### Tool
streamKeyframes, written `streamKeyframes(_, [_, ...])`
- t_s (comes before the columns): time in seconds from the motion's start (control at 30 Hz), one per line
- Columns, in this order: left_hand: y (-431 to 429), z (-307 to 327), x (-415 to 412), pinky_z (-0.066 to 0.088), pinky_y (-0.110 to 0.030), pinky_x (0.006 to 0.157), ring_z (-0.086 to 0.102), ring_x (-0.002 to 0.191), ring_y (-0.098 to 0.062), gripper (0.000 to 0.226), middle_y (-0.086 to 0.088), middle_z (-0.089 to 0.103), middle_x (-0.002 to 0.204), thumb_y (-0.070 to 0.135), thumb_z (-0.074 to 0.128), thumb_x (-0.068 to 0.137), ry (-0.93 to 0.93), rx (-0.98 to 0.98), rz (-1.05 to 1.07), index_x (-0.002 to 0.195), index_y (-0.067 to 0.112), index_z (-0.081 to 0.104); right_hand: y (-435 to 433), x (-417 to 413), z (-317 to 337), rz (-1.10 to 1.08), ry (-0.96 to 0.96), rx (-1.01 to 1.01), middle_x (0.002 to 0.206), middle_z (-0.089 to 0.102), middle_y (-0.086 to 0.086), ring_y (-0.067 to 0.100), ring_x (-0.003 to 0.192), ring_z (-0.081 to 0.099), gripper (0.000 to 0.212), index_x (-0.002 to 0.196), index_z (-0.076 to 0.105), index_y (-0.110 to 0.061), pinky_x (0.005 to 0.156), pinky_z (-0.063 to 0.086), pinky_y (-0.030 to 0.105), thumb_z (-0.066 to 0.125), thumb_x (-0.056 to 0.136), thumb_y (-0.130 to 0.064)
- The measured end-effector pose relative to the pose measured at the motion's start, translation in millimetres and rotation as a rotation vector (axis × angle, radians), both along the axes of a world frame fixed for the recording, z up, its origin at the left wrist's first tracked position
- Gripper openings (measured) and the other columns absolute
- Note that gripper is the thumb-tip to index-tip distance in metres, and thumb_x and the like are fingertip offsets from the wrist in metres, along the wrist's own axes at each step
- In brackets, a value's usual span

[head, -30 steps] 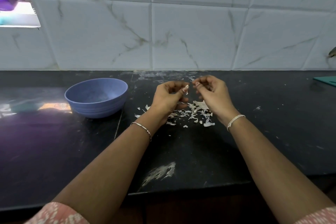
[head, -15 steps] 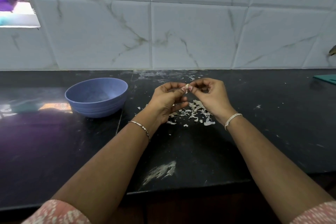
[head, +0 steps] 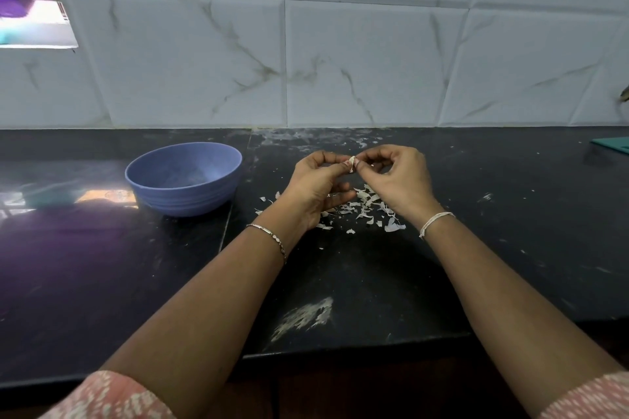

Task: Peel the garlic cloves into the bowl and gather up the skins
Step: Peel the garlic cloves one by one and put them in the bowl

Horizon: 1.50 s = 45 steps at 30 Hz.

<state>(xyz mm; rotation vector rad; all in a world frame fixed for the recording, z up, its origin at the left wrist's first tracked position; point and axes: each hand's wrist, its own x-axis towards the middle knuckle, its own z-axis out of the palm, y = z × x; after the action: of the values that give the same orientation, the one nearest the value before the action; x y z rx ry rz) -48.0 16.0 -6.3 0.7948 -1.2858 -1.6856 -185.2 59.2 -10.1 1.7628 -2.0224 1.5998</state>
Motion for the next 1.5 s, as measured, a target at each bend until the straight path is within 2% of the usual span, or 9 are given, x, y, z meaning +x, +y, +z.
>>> streamKeyframes(0.27, [3, -1, -2, 0.054, -0.023, 0.050, 0.058, 0.057, -0.010, 0.005, -0.006, 0.060, 0.092, 0.012, 0.068, 0.091, -0.049, -0.100, 0.002, 0.091, 0.010, 0.062, 5, 5, 4, -0.102, 0.042, 0.018, 0.062, 0.064, -0.015, 0.000, 0.061, 0.060, 0.007, 0.075, 0.070, -0.029, 0.053, 0.042, 0.019, 0.074, 0.076, -0.034])
streamKeyframes(0.5, [3, -1, -3, 0.056, -0.025, 0.053, 0.062, 0.059, -0.013, 0.022, -0.004, 0.065, 0.087, 0.027, 0.069, 0.090, -0.037, -0.080, -0.038, 0.100, 0.007, 0.064, 7, 8, 5, -0.125, 0.174, -0.065, 0.062, 0.060, -0.017, 0.001, 0.061, 0.058, 0.008, 0.075, 0.068, -0.028, 0.053, 0.044, 0.020, 0.071, 0.077, -0.035])
streamKeyframes(0.73, [-1, -2, -2, 0.055, -0.023, 0.050, 0.063, 0.056, -0.011, 0.008, -0.005, 0.067, 0.084, 0.014, 0.065, 0.093, 0.025, -0.044, 0.029, 0.088, 0.008, 0.063, 8, 6, 8, -0.177, 0.183, -0.084, 0.066, 0.061, -0.017, 0.004, 0.065, 0.059, 0.008, 0.071, 0.065, -0.028, 0.058, 0.048, 0.023, 0.071, 0.073, -0.033])
streamKeyframes(1.0, [-4, -2, 0, 0.055, -0.021, 0.051, 0.061, 0.056, -0.008, 0.006, -0.005, 0.065, 0.083, 0.011, 0.064, 0.093, 0.064, -0.033, 0.095, 0.090, 0.007, 0.064, 9, -15, 7, -0.055, 0.307, 0.250, 0.084, 0.057, -0.012, 0.012, 0.082, 0.056, 0.021, 0.076, 0.071, -0.029, 0.068, 0.043, 0.029, 0.062, 0.089, -0.043])
streamKeyframes(1.1, [-4, -1, 2, 0.056, -0.022, 0.053, 0.065, 0.059, -0.009, 0.001, -0.005, 0.069, 0.081, 0.007, 0.065, 0.092, 0.061, -0.037, 0.066, 0.091, 0.007, 0.065, 7, -17, 6, -0.020, 0.324, 0.254, 0.085, 0.055, -0.009, 0.011, 0.080, 0.054, 0.020, 0.065, 0.066, -0.028, 0.070, 0.044, 0.028, 0.079, 0.078, -0.037])
streamKeyframes(1.2, [-2, -1, 2, 0.056, -0.023, 0.054, 0.067, 0.061, -0.011, 0.003, -0.005, 0.072, 0.082, 0.006, 0.067, 0.090, 0.060, -0.028, 0.050, 0.089, 0.009, 0.066, 7, -17, 4, -0.015, 0.283, 0.215, 0.078, 0.056, -0.010, 0.009, 0.069, 0.054, 0.031, 0.064, 0.055, -0.026, 0.065, 0.044, 0.027, 0.085, 0.068, -0.021])
streamKeyframes(1.3, [-1, 0, 2, 0.056, -0.023, 0.054, 0.067, 0.062, -0.013, 0.005, -0.006, 0.073, 0.081, 0.005, 0.068, 0.089, 0.065, -0.011, 0.037, 0.088, 0.009, 0.065, 5, -16, 4, 0.089, 0.083, 0.115, 0.083, 0.066, -0.010, 0.007, 0.069, 0.063, 0.024, 0.081, 0.062, -0.028, 0.069, 0.052, 0.026, 0.072, 0.081, -0.007])
streamKeyframes(1.4, [-1, 0, 2, 0.056, -0.024, 0.053, 0.067, 0.062, -0.014, 0.007, -0.007, 0.073, 0.081, 0.004, 0.068, 0.088, 0.085, 0.022, 0.024, 0.085, 0.010, 0.065, 4, -13, 6, 0.164, -0.089, 0.066, 0.091, 0.070, -0.007, 0.008, 0.082, 0.068, 0.017, 0.103, 0.066, -0.026, 0.077, 0.054, 0.025, 0.065, 0.091, -0.014])
streamKeyframes(1.5, [-2, 1, 2, 0.056, -0.024, 0.053, 0.066, 0.060, -0.013, 0.010, -0.007, 0.072, 0.077, 0.004, 0.068, 0.088, 0.118, 0.060, 0.021, 0.081, 0.010, 0.064, 4, -8, 6, 0.197, -0.121, 0.066, 0.088, 0.071, -0.006, 0.007, 0.080, 0.068, 0.016, 0.099, 0.069, -0.022, 0.075, 0.055, 0.020, 0.073, 0.086, -0.014])
